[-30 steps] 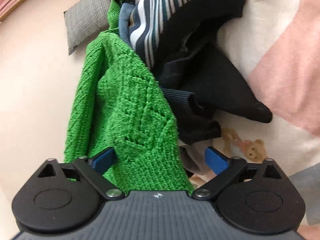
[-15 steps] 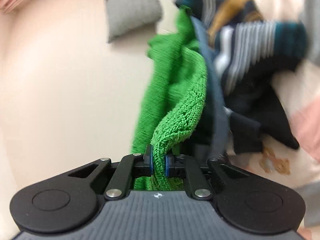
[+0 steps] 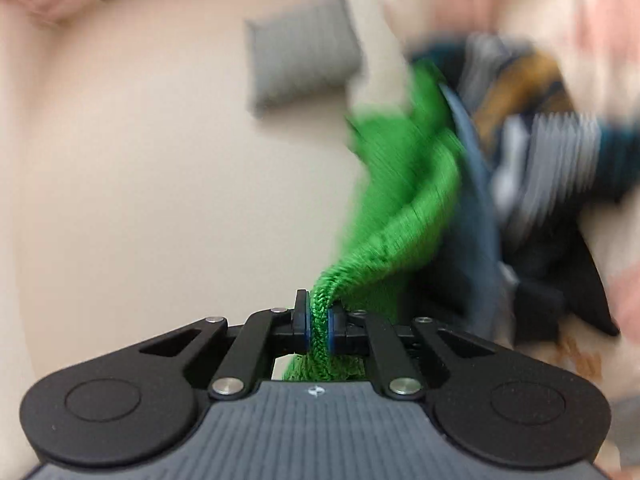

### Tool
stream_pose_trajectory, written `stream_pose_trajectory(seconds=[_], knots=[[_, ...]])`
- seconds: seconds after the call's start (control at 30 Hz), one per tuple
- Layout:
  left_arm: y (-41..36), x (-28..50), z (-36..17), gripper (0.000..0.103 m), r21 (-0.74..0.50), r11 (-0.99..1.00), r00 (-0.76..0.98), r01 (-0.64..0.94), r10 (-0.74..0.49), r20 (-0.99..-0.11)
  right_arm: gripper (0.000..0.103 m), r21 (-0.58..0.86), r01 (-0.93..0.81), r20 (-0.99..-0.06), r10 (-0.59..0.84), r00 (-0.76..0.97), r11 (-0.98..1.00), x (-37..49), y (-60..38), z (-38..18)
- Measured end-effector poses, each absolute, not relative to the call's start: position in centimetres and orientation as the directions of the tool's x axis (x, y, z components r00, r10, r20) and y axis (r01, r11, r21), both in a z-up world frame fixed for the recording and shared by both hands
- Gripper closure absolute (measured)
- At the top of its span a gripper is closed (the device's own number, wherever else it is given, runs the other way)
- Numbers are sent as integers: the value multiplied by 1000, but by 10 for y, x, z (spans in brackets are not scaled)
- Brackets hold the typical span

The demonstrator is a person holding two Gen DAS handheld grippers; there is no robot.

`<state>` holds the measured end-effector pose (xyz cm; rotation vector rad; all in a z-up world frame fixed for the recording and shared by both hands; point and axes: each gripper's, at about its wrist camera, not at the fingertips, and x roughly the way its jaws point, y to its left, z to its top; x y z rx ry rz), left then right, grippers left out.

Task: Fold clothes
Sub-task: 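Lift the green vest off the pile with both grippers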

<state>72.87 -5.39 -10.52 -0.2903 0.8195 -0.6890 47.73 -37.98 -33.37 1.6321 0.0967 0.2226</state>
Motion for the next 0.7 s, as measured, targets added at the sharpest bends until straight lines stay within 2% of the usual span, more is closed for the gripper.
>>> stream_pose_trajectory(seconds=[0.07, 0.2, 0.37, 0.43, 0.5, 0.57, 0.7], knots=[[-74, 715, -72, 97, -475, 701, 482, 532, -712, -510, 95, 994, -113, 113, 133, 985, -12, 455, -400, -299], [-110, 679, -18, 97, -463, 608, 444, 646, -791, -420, 95, 967, -226, 226, 13, 974, 114, 392, -430, -223], [-131, 606, 38, 97, -481, 461, 366, 746, -887, -283, 95, 905, -262, 303, -76, 950, 335, 277, -444, -129], [-143, 580, 47, 97, -501, 406, 314, 765, -913, -260, 95, 869, -247, 320, -107, 941, 428, 228, -442, -92], [-160, 556, 51, 97, -523, 348, 251, 778, -935, -250, 95, 843, -196, 306, -147, 940, 501, 180, -439, -64], [-191, 533, 43, 97, -539, 312, 178, 783, -942, -286, 95, 841, -108, 249, -202, 947, 531, 139, -442, -41], [-277, 492, -11, 97, -579, 278, 36, 766, -918, -394, 95, 862, 149, 47, -368, 929, 485, 68, -469, -34]])
